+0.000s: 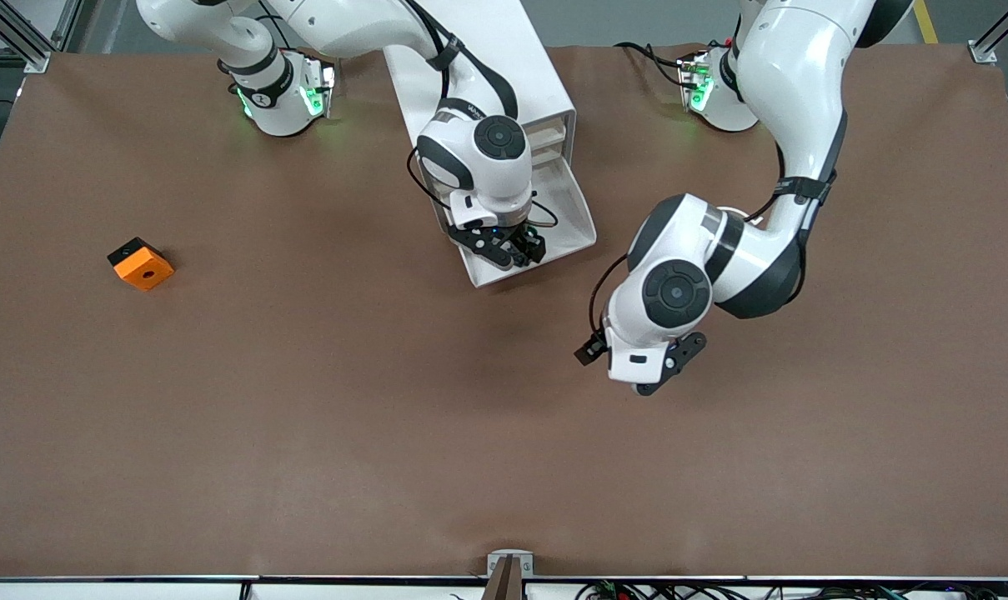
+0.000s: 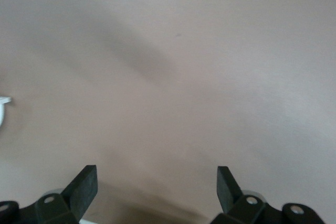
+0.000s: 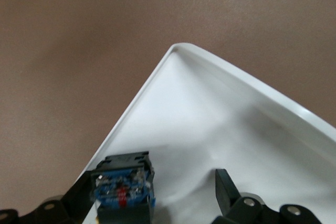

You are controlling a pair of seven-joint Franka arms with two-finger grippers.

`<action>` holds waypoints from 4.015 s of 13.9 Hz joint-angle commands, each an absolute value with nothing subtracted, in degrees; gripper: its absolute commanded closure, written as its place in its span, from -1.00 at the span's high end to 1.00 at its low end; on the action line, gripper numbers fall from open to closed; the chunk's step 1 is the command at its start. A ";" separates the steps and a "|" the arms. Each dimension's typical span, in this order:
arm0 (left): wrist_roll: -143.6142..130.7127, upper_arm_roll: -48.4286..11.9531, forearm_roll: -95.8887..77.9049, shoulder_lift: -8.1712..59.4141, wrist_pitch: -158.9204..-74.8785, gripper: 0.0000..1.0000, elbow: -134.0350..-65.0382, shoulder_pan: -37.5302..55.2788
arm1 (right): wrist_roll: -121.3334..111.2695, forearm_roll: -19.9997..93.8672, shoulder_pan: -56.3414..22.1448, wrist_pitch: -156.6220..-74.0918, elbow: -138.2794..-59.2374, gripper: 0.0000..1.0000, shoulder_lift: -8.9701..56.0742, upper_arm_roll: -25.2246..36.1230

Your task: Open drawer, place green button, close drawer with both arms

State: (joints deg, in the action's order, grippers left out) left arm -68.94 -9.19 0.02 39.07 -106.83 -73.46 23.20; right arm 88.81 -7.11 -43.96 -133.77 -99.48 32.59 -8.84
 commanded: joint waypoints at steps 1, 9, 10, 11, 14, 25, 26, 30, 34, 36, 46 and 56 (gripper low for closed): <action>-68.38 -9.58 3.16 37.97 -111.00 1.00 -76.99 24.78 | 88.95 -8.35 -44.38 -133.16 -97.65 1.00 33.22 -8.61; -68.55 -9.84 10.28 38.58 -122.43 1.00 -83.85 26.63 | 83.51 -8.09 -41.05 -123.61 -92.92 1.00 32.17 -8.61; -68.38 -9.84 10.81 38.93 -123.56 1.00 -84.02 26.80 | 82.02 -8.00 -40.52 -120.79 -91.07 1.00 31.99 -8.61; -68.29 -9.84 11.33 39.20 -125.84 1.00 -84.63 26.89 | 79.83 -7.74 -39.21 -117.89 -89.58 1.00 31.82 -8.79; -67.32 -10.28 10.90 39.73 -128.14 1.00 -85.08 27.68 | 72.01 -5.46 -35.35 -112.95 -87.72 1.00 29.28 -8.79; -68.99 -15.03 10.28 40.51 -128.23 1.00 -87.80 28.30 | 33.00 -1.32 -13.65 -91.42 -87.63 1.00 13.99 -8.61; -68.99 -15.55 10.28 40.78 -128.23 1.00 -87.80 28.56 | 29.57 -1.32 -11.80 -89.84 -87.63 1.00 12.93 -8.53; -71.62 -18.54 10.28 42.01 -128.23 1.00 -88.16 28.65 | 17.87 -1.41 -4.41 -85.00 -87.19 1.00 9.50 -8.17; -71.89 -19.42 9.23 42.80 -127.79 1.00 -88.24 30.05 | 10.30 -2.02 0.08 -78.94 -82.89 1.00 9.05 -7.91; -72.85 -19.42 7.92 43.15 -127.53 1.00 -88.24 31.02 | 8.01 -2.28 1.75 -76.56 -81.83 1.00 8.62 -7.91; -74.00 -20.74 -5.17 44.73 -119.63 1.00 -88.33 34.01 | 5.27 -1.41 8.78 -74.09 -80.07 1.00 6.50 -7.91; -73.48 -21.88 -16.34 44.65 -109.69 1.00 -88.07 33.84 | 5.27 -0.09 8.79 -73.04 -76.82 1.00 6.16 -8.44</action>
